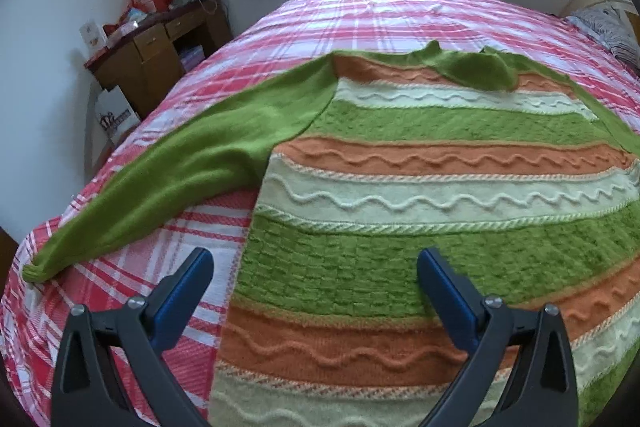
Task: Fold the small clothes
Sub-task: 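Reach the right tool to a sweater sleeve cuff and close on it, then lift the held sleeve with the right tool and carry it across the body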
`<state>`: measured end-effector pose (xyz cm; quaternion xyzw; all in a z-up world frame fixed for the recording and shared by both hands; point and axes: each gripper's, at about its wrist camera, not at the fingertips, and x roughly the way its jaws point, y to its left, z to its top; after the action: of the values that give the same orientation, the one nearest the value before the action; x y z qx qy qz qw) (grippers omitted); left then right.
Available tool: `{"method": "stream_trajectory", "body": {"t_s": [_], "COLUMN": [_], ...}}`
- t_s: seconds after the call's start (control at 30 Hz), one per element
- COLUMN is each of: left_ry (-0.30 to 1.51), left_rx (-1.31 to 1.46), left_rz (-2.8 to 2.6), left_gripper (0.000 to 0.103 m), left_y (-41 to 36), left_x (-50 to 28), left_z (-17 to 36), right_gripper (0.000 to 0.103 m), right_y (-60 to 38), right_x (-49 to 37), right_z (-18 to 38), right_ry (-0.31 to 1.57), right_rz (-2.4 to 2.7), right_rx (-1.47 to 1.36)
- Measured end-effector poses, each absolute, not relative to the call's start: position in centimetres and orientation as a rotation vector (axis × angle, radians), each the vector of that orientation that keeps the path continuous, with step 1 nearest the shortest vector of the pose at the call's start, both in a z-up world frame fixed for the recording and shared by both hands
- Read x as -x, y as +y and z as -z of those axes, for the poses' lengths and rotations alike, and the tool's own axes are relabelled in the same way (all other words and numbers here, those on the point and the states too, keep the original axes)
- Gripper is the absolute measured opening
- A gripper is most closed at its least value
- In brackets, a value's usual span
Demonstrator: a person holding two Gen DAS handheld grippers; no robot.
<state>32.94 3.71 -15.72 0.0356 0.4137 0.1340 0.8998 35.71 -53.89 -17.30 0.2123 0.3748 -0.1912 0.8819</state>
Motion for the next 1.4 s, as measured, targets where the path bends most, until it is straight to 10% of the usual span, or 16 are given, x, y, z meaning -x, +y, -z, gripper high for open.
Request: {"method": "stream_trajectory", "body": {"t_s": [0.13,0.3,1.4], "left_ry": [0.863,0.866,0.724], "left_rx": [-0.053,-0.049,0.084], "left_rz": [-0.272,-0.264,-0.209], "left_gripper": [0.103,0.103,0.103], "left_y": [3.7,3.7,6.7], "left_x": [-33.2,-33.3,-30.5], "left_z": [15.9,16.0,14.5], "right_gripper": [0.056,0.009,0.007], "right_y": [-54.3,-53.9,-30.9], "right_x": [-37.9,-38.6,-41.8], "right_z": [17.6,17.8,-7.3], "right_ry": [0.806,0.83,0.535], "right_rz": [0.399,0.339,-0.097], "right_rx": [-0.408,-0.401,-0.153]}}
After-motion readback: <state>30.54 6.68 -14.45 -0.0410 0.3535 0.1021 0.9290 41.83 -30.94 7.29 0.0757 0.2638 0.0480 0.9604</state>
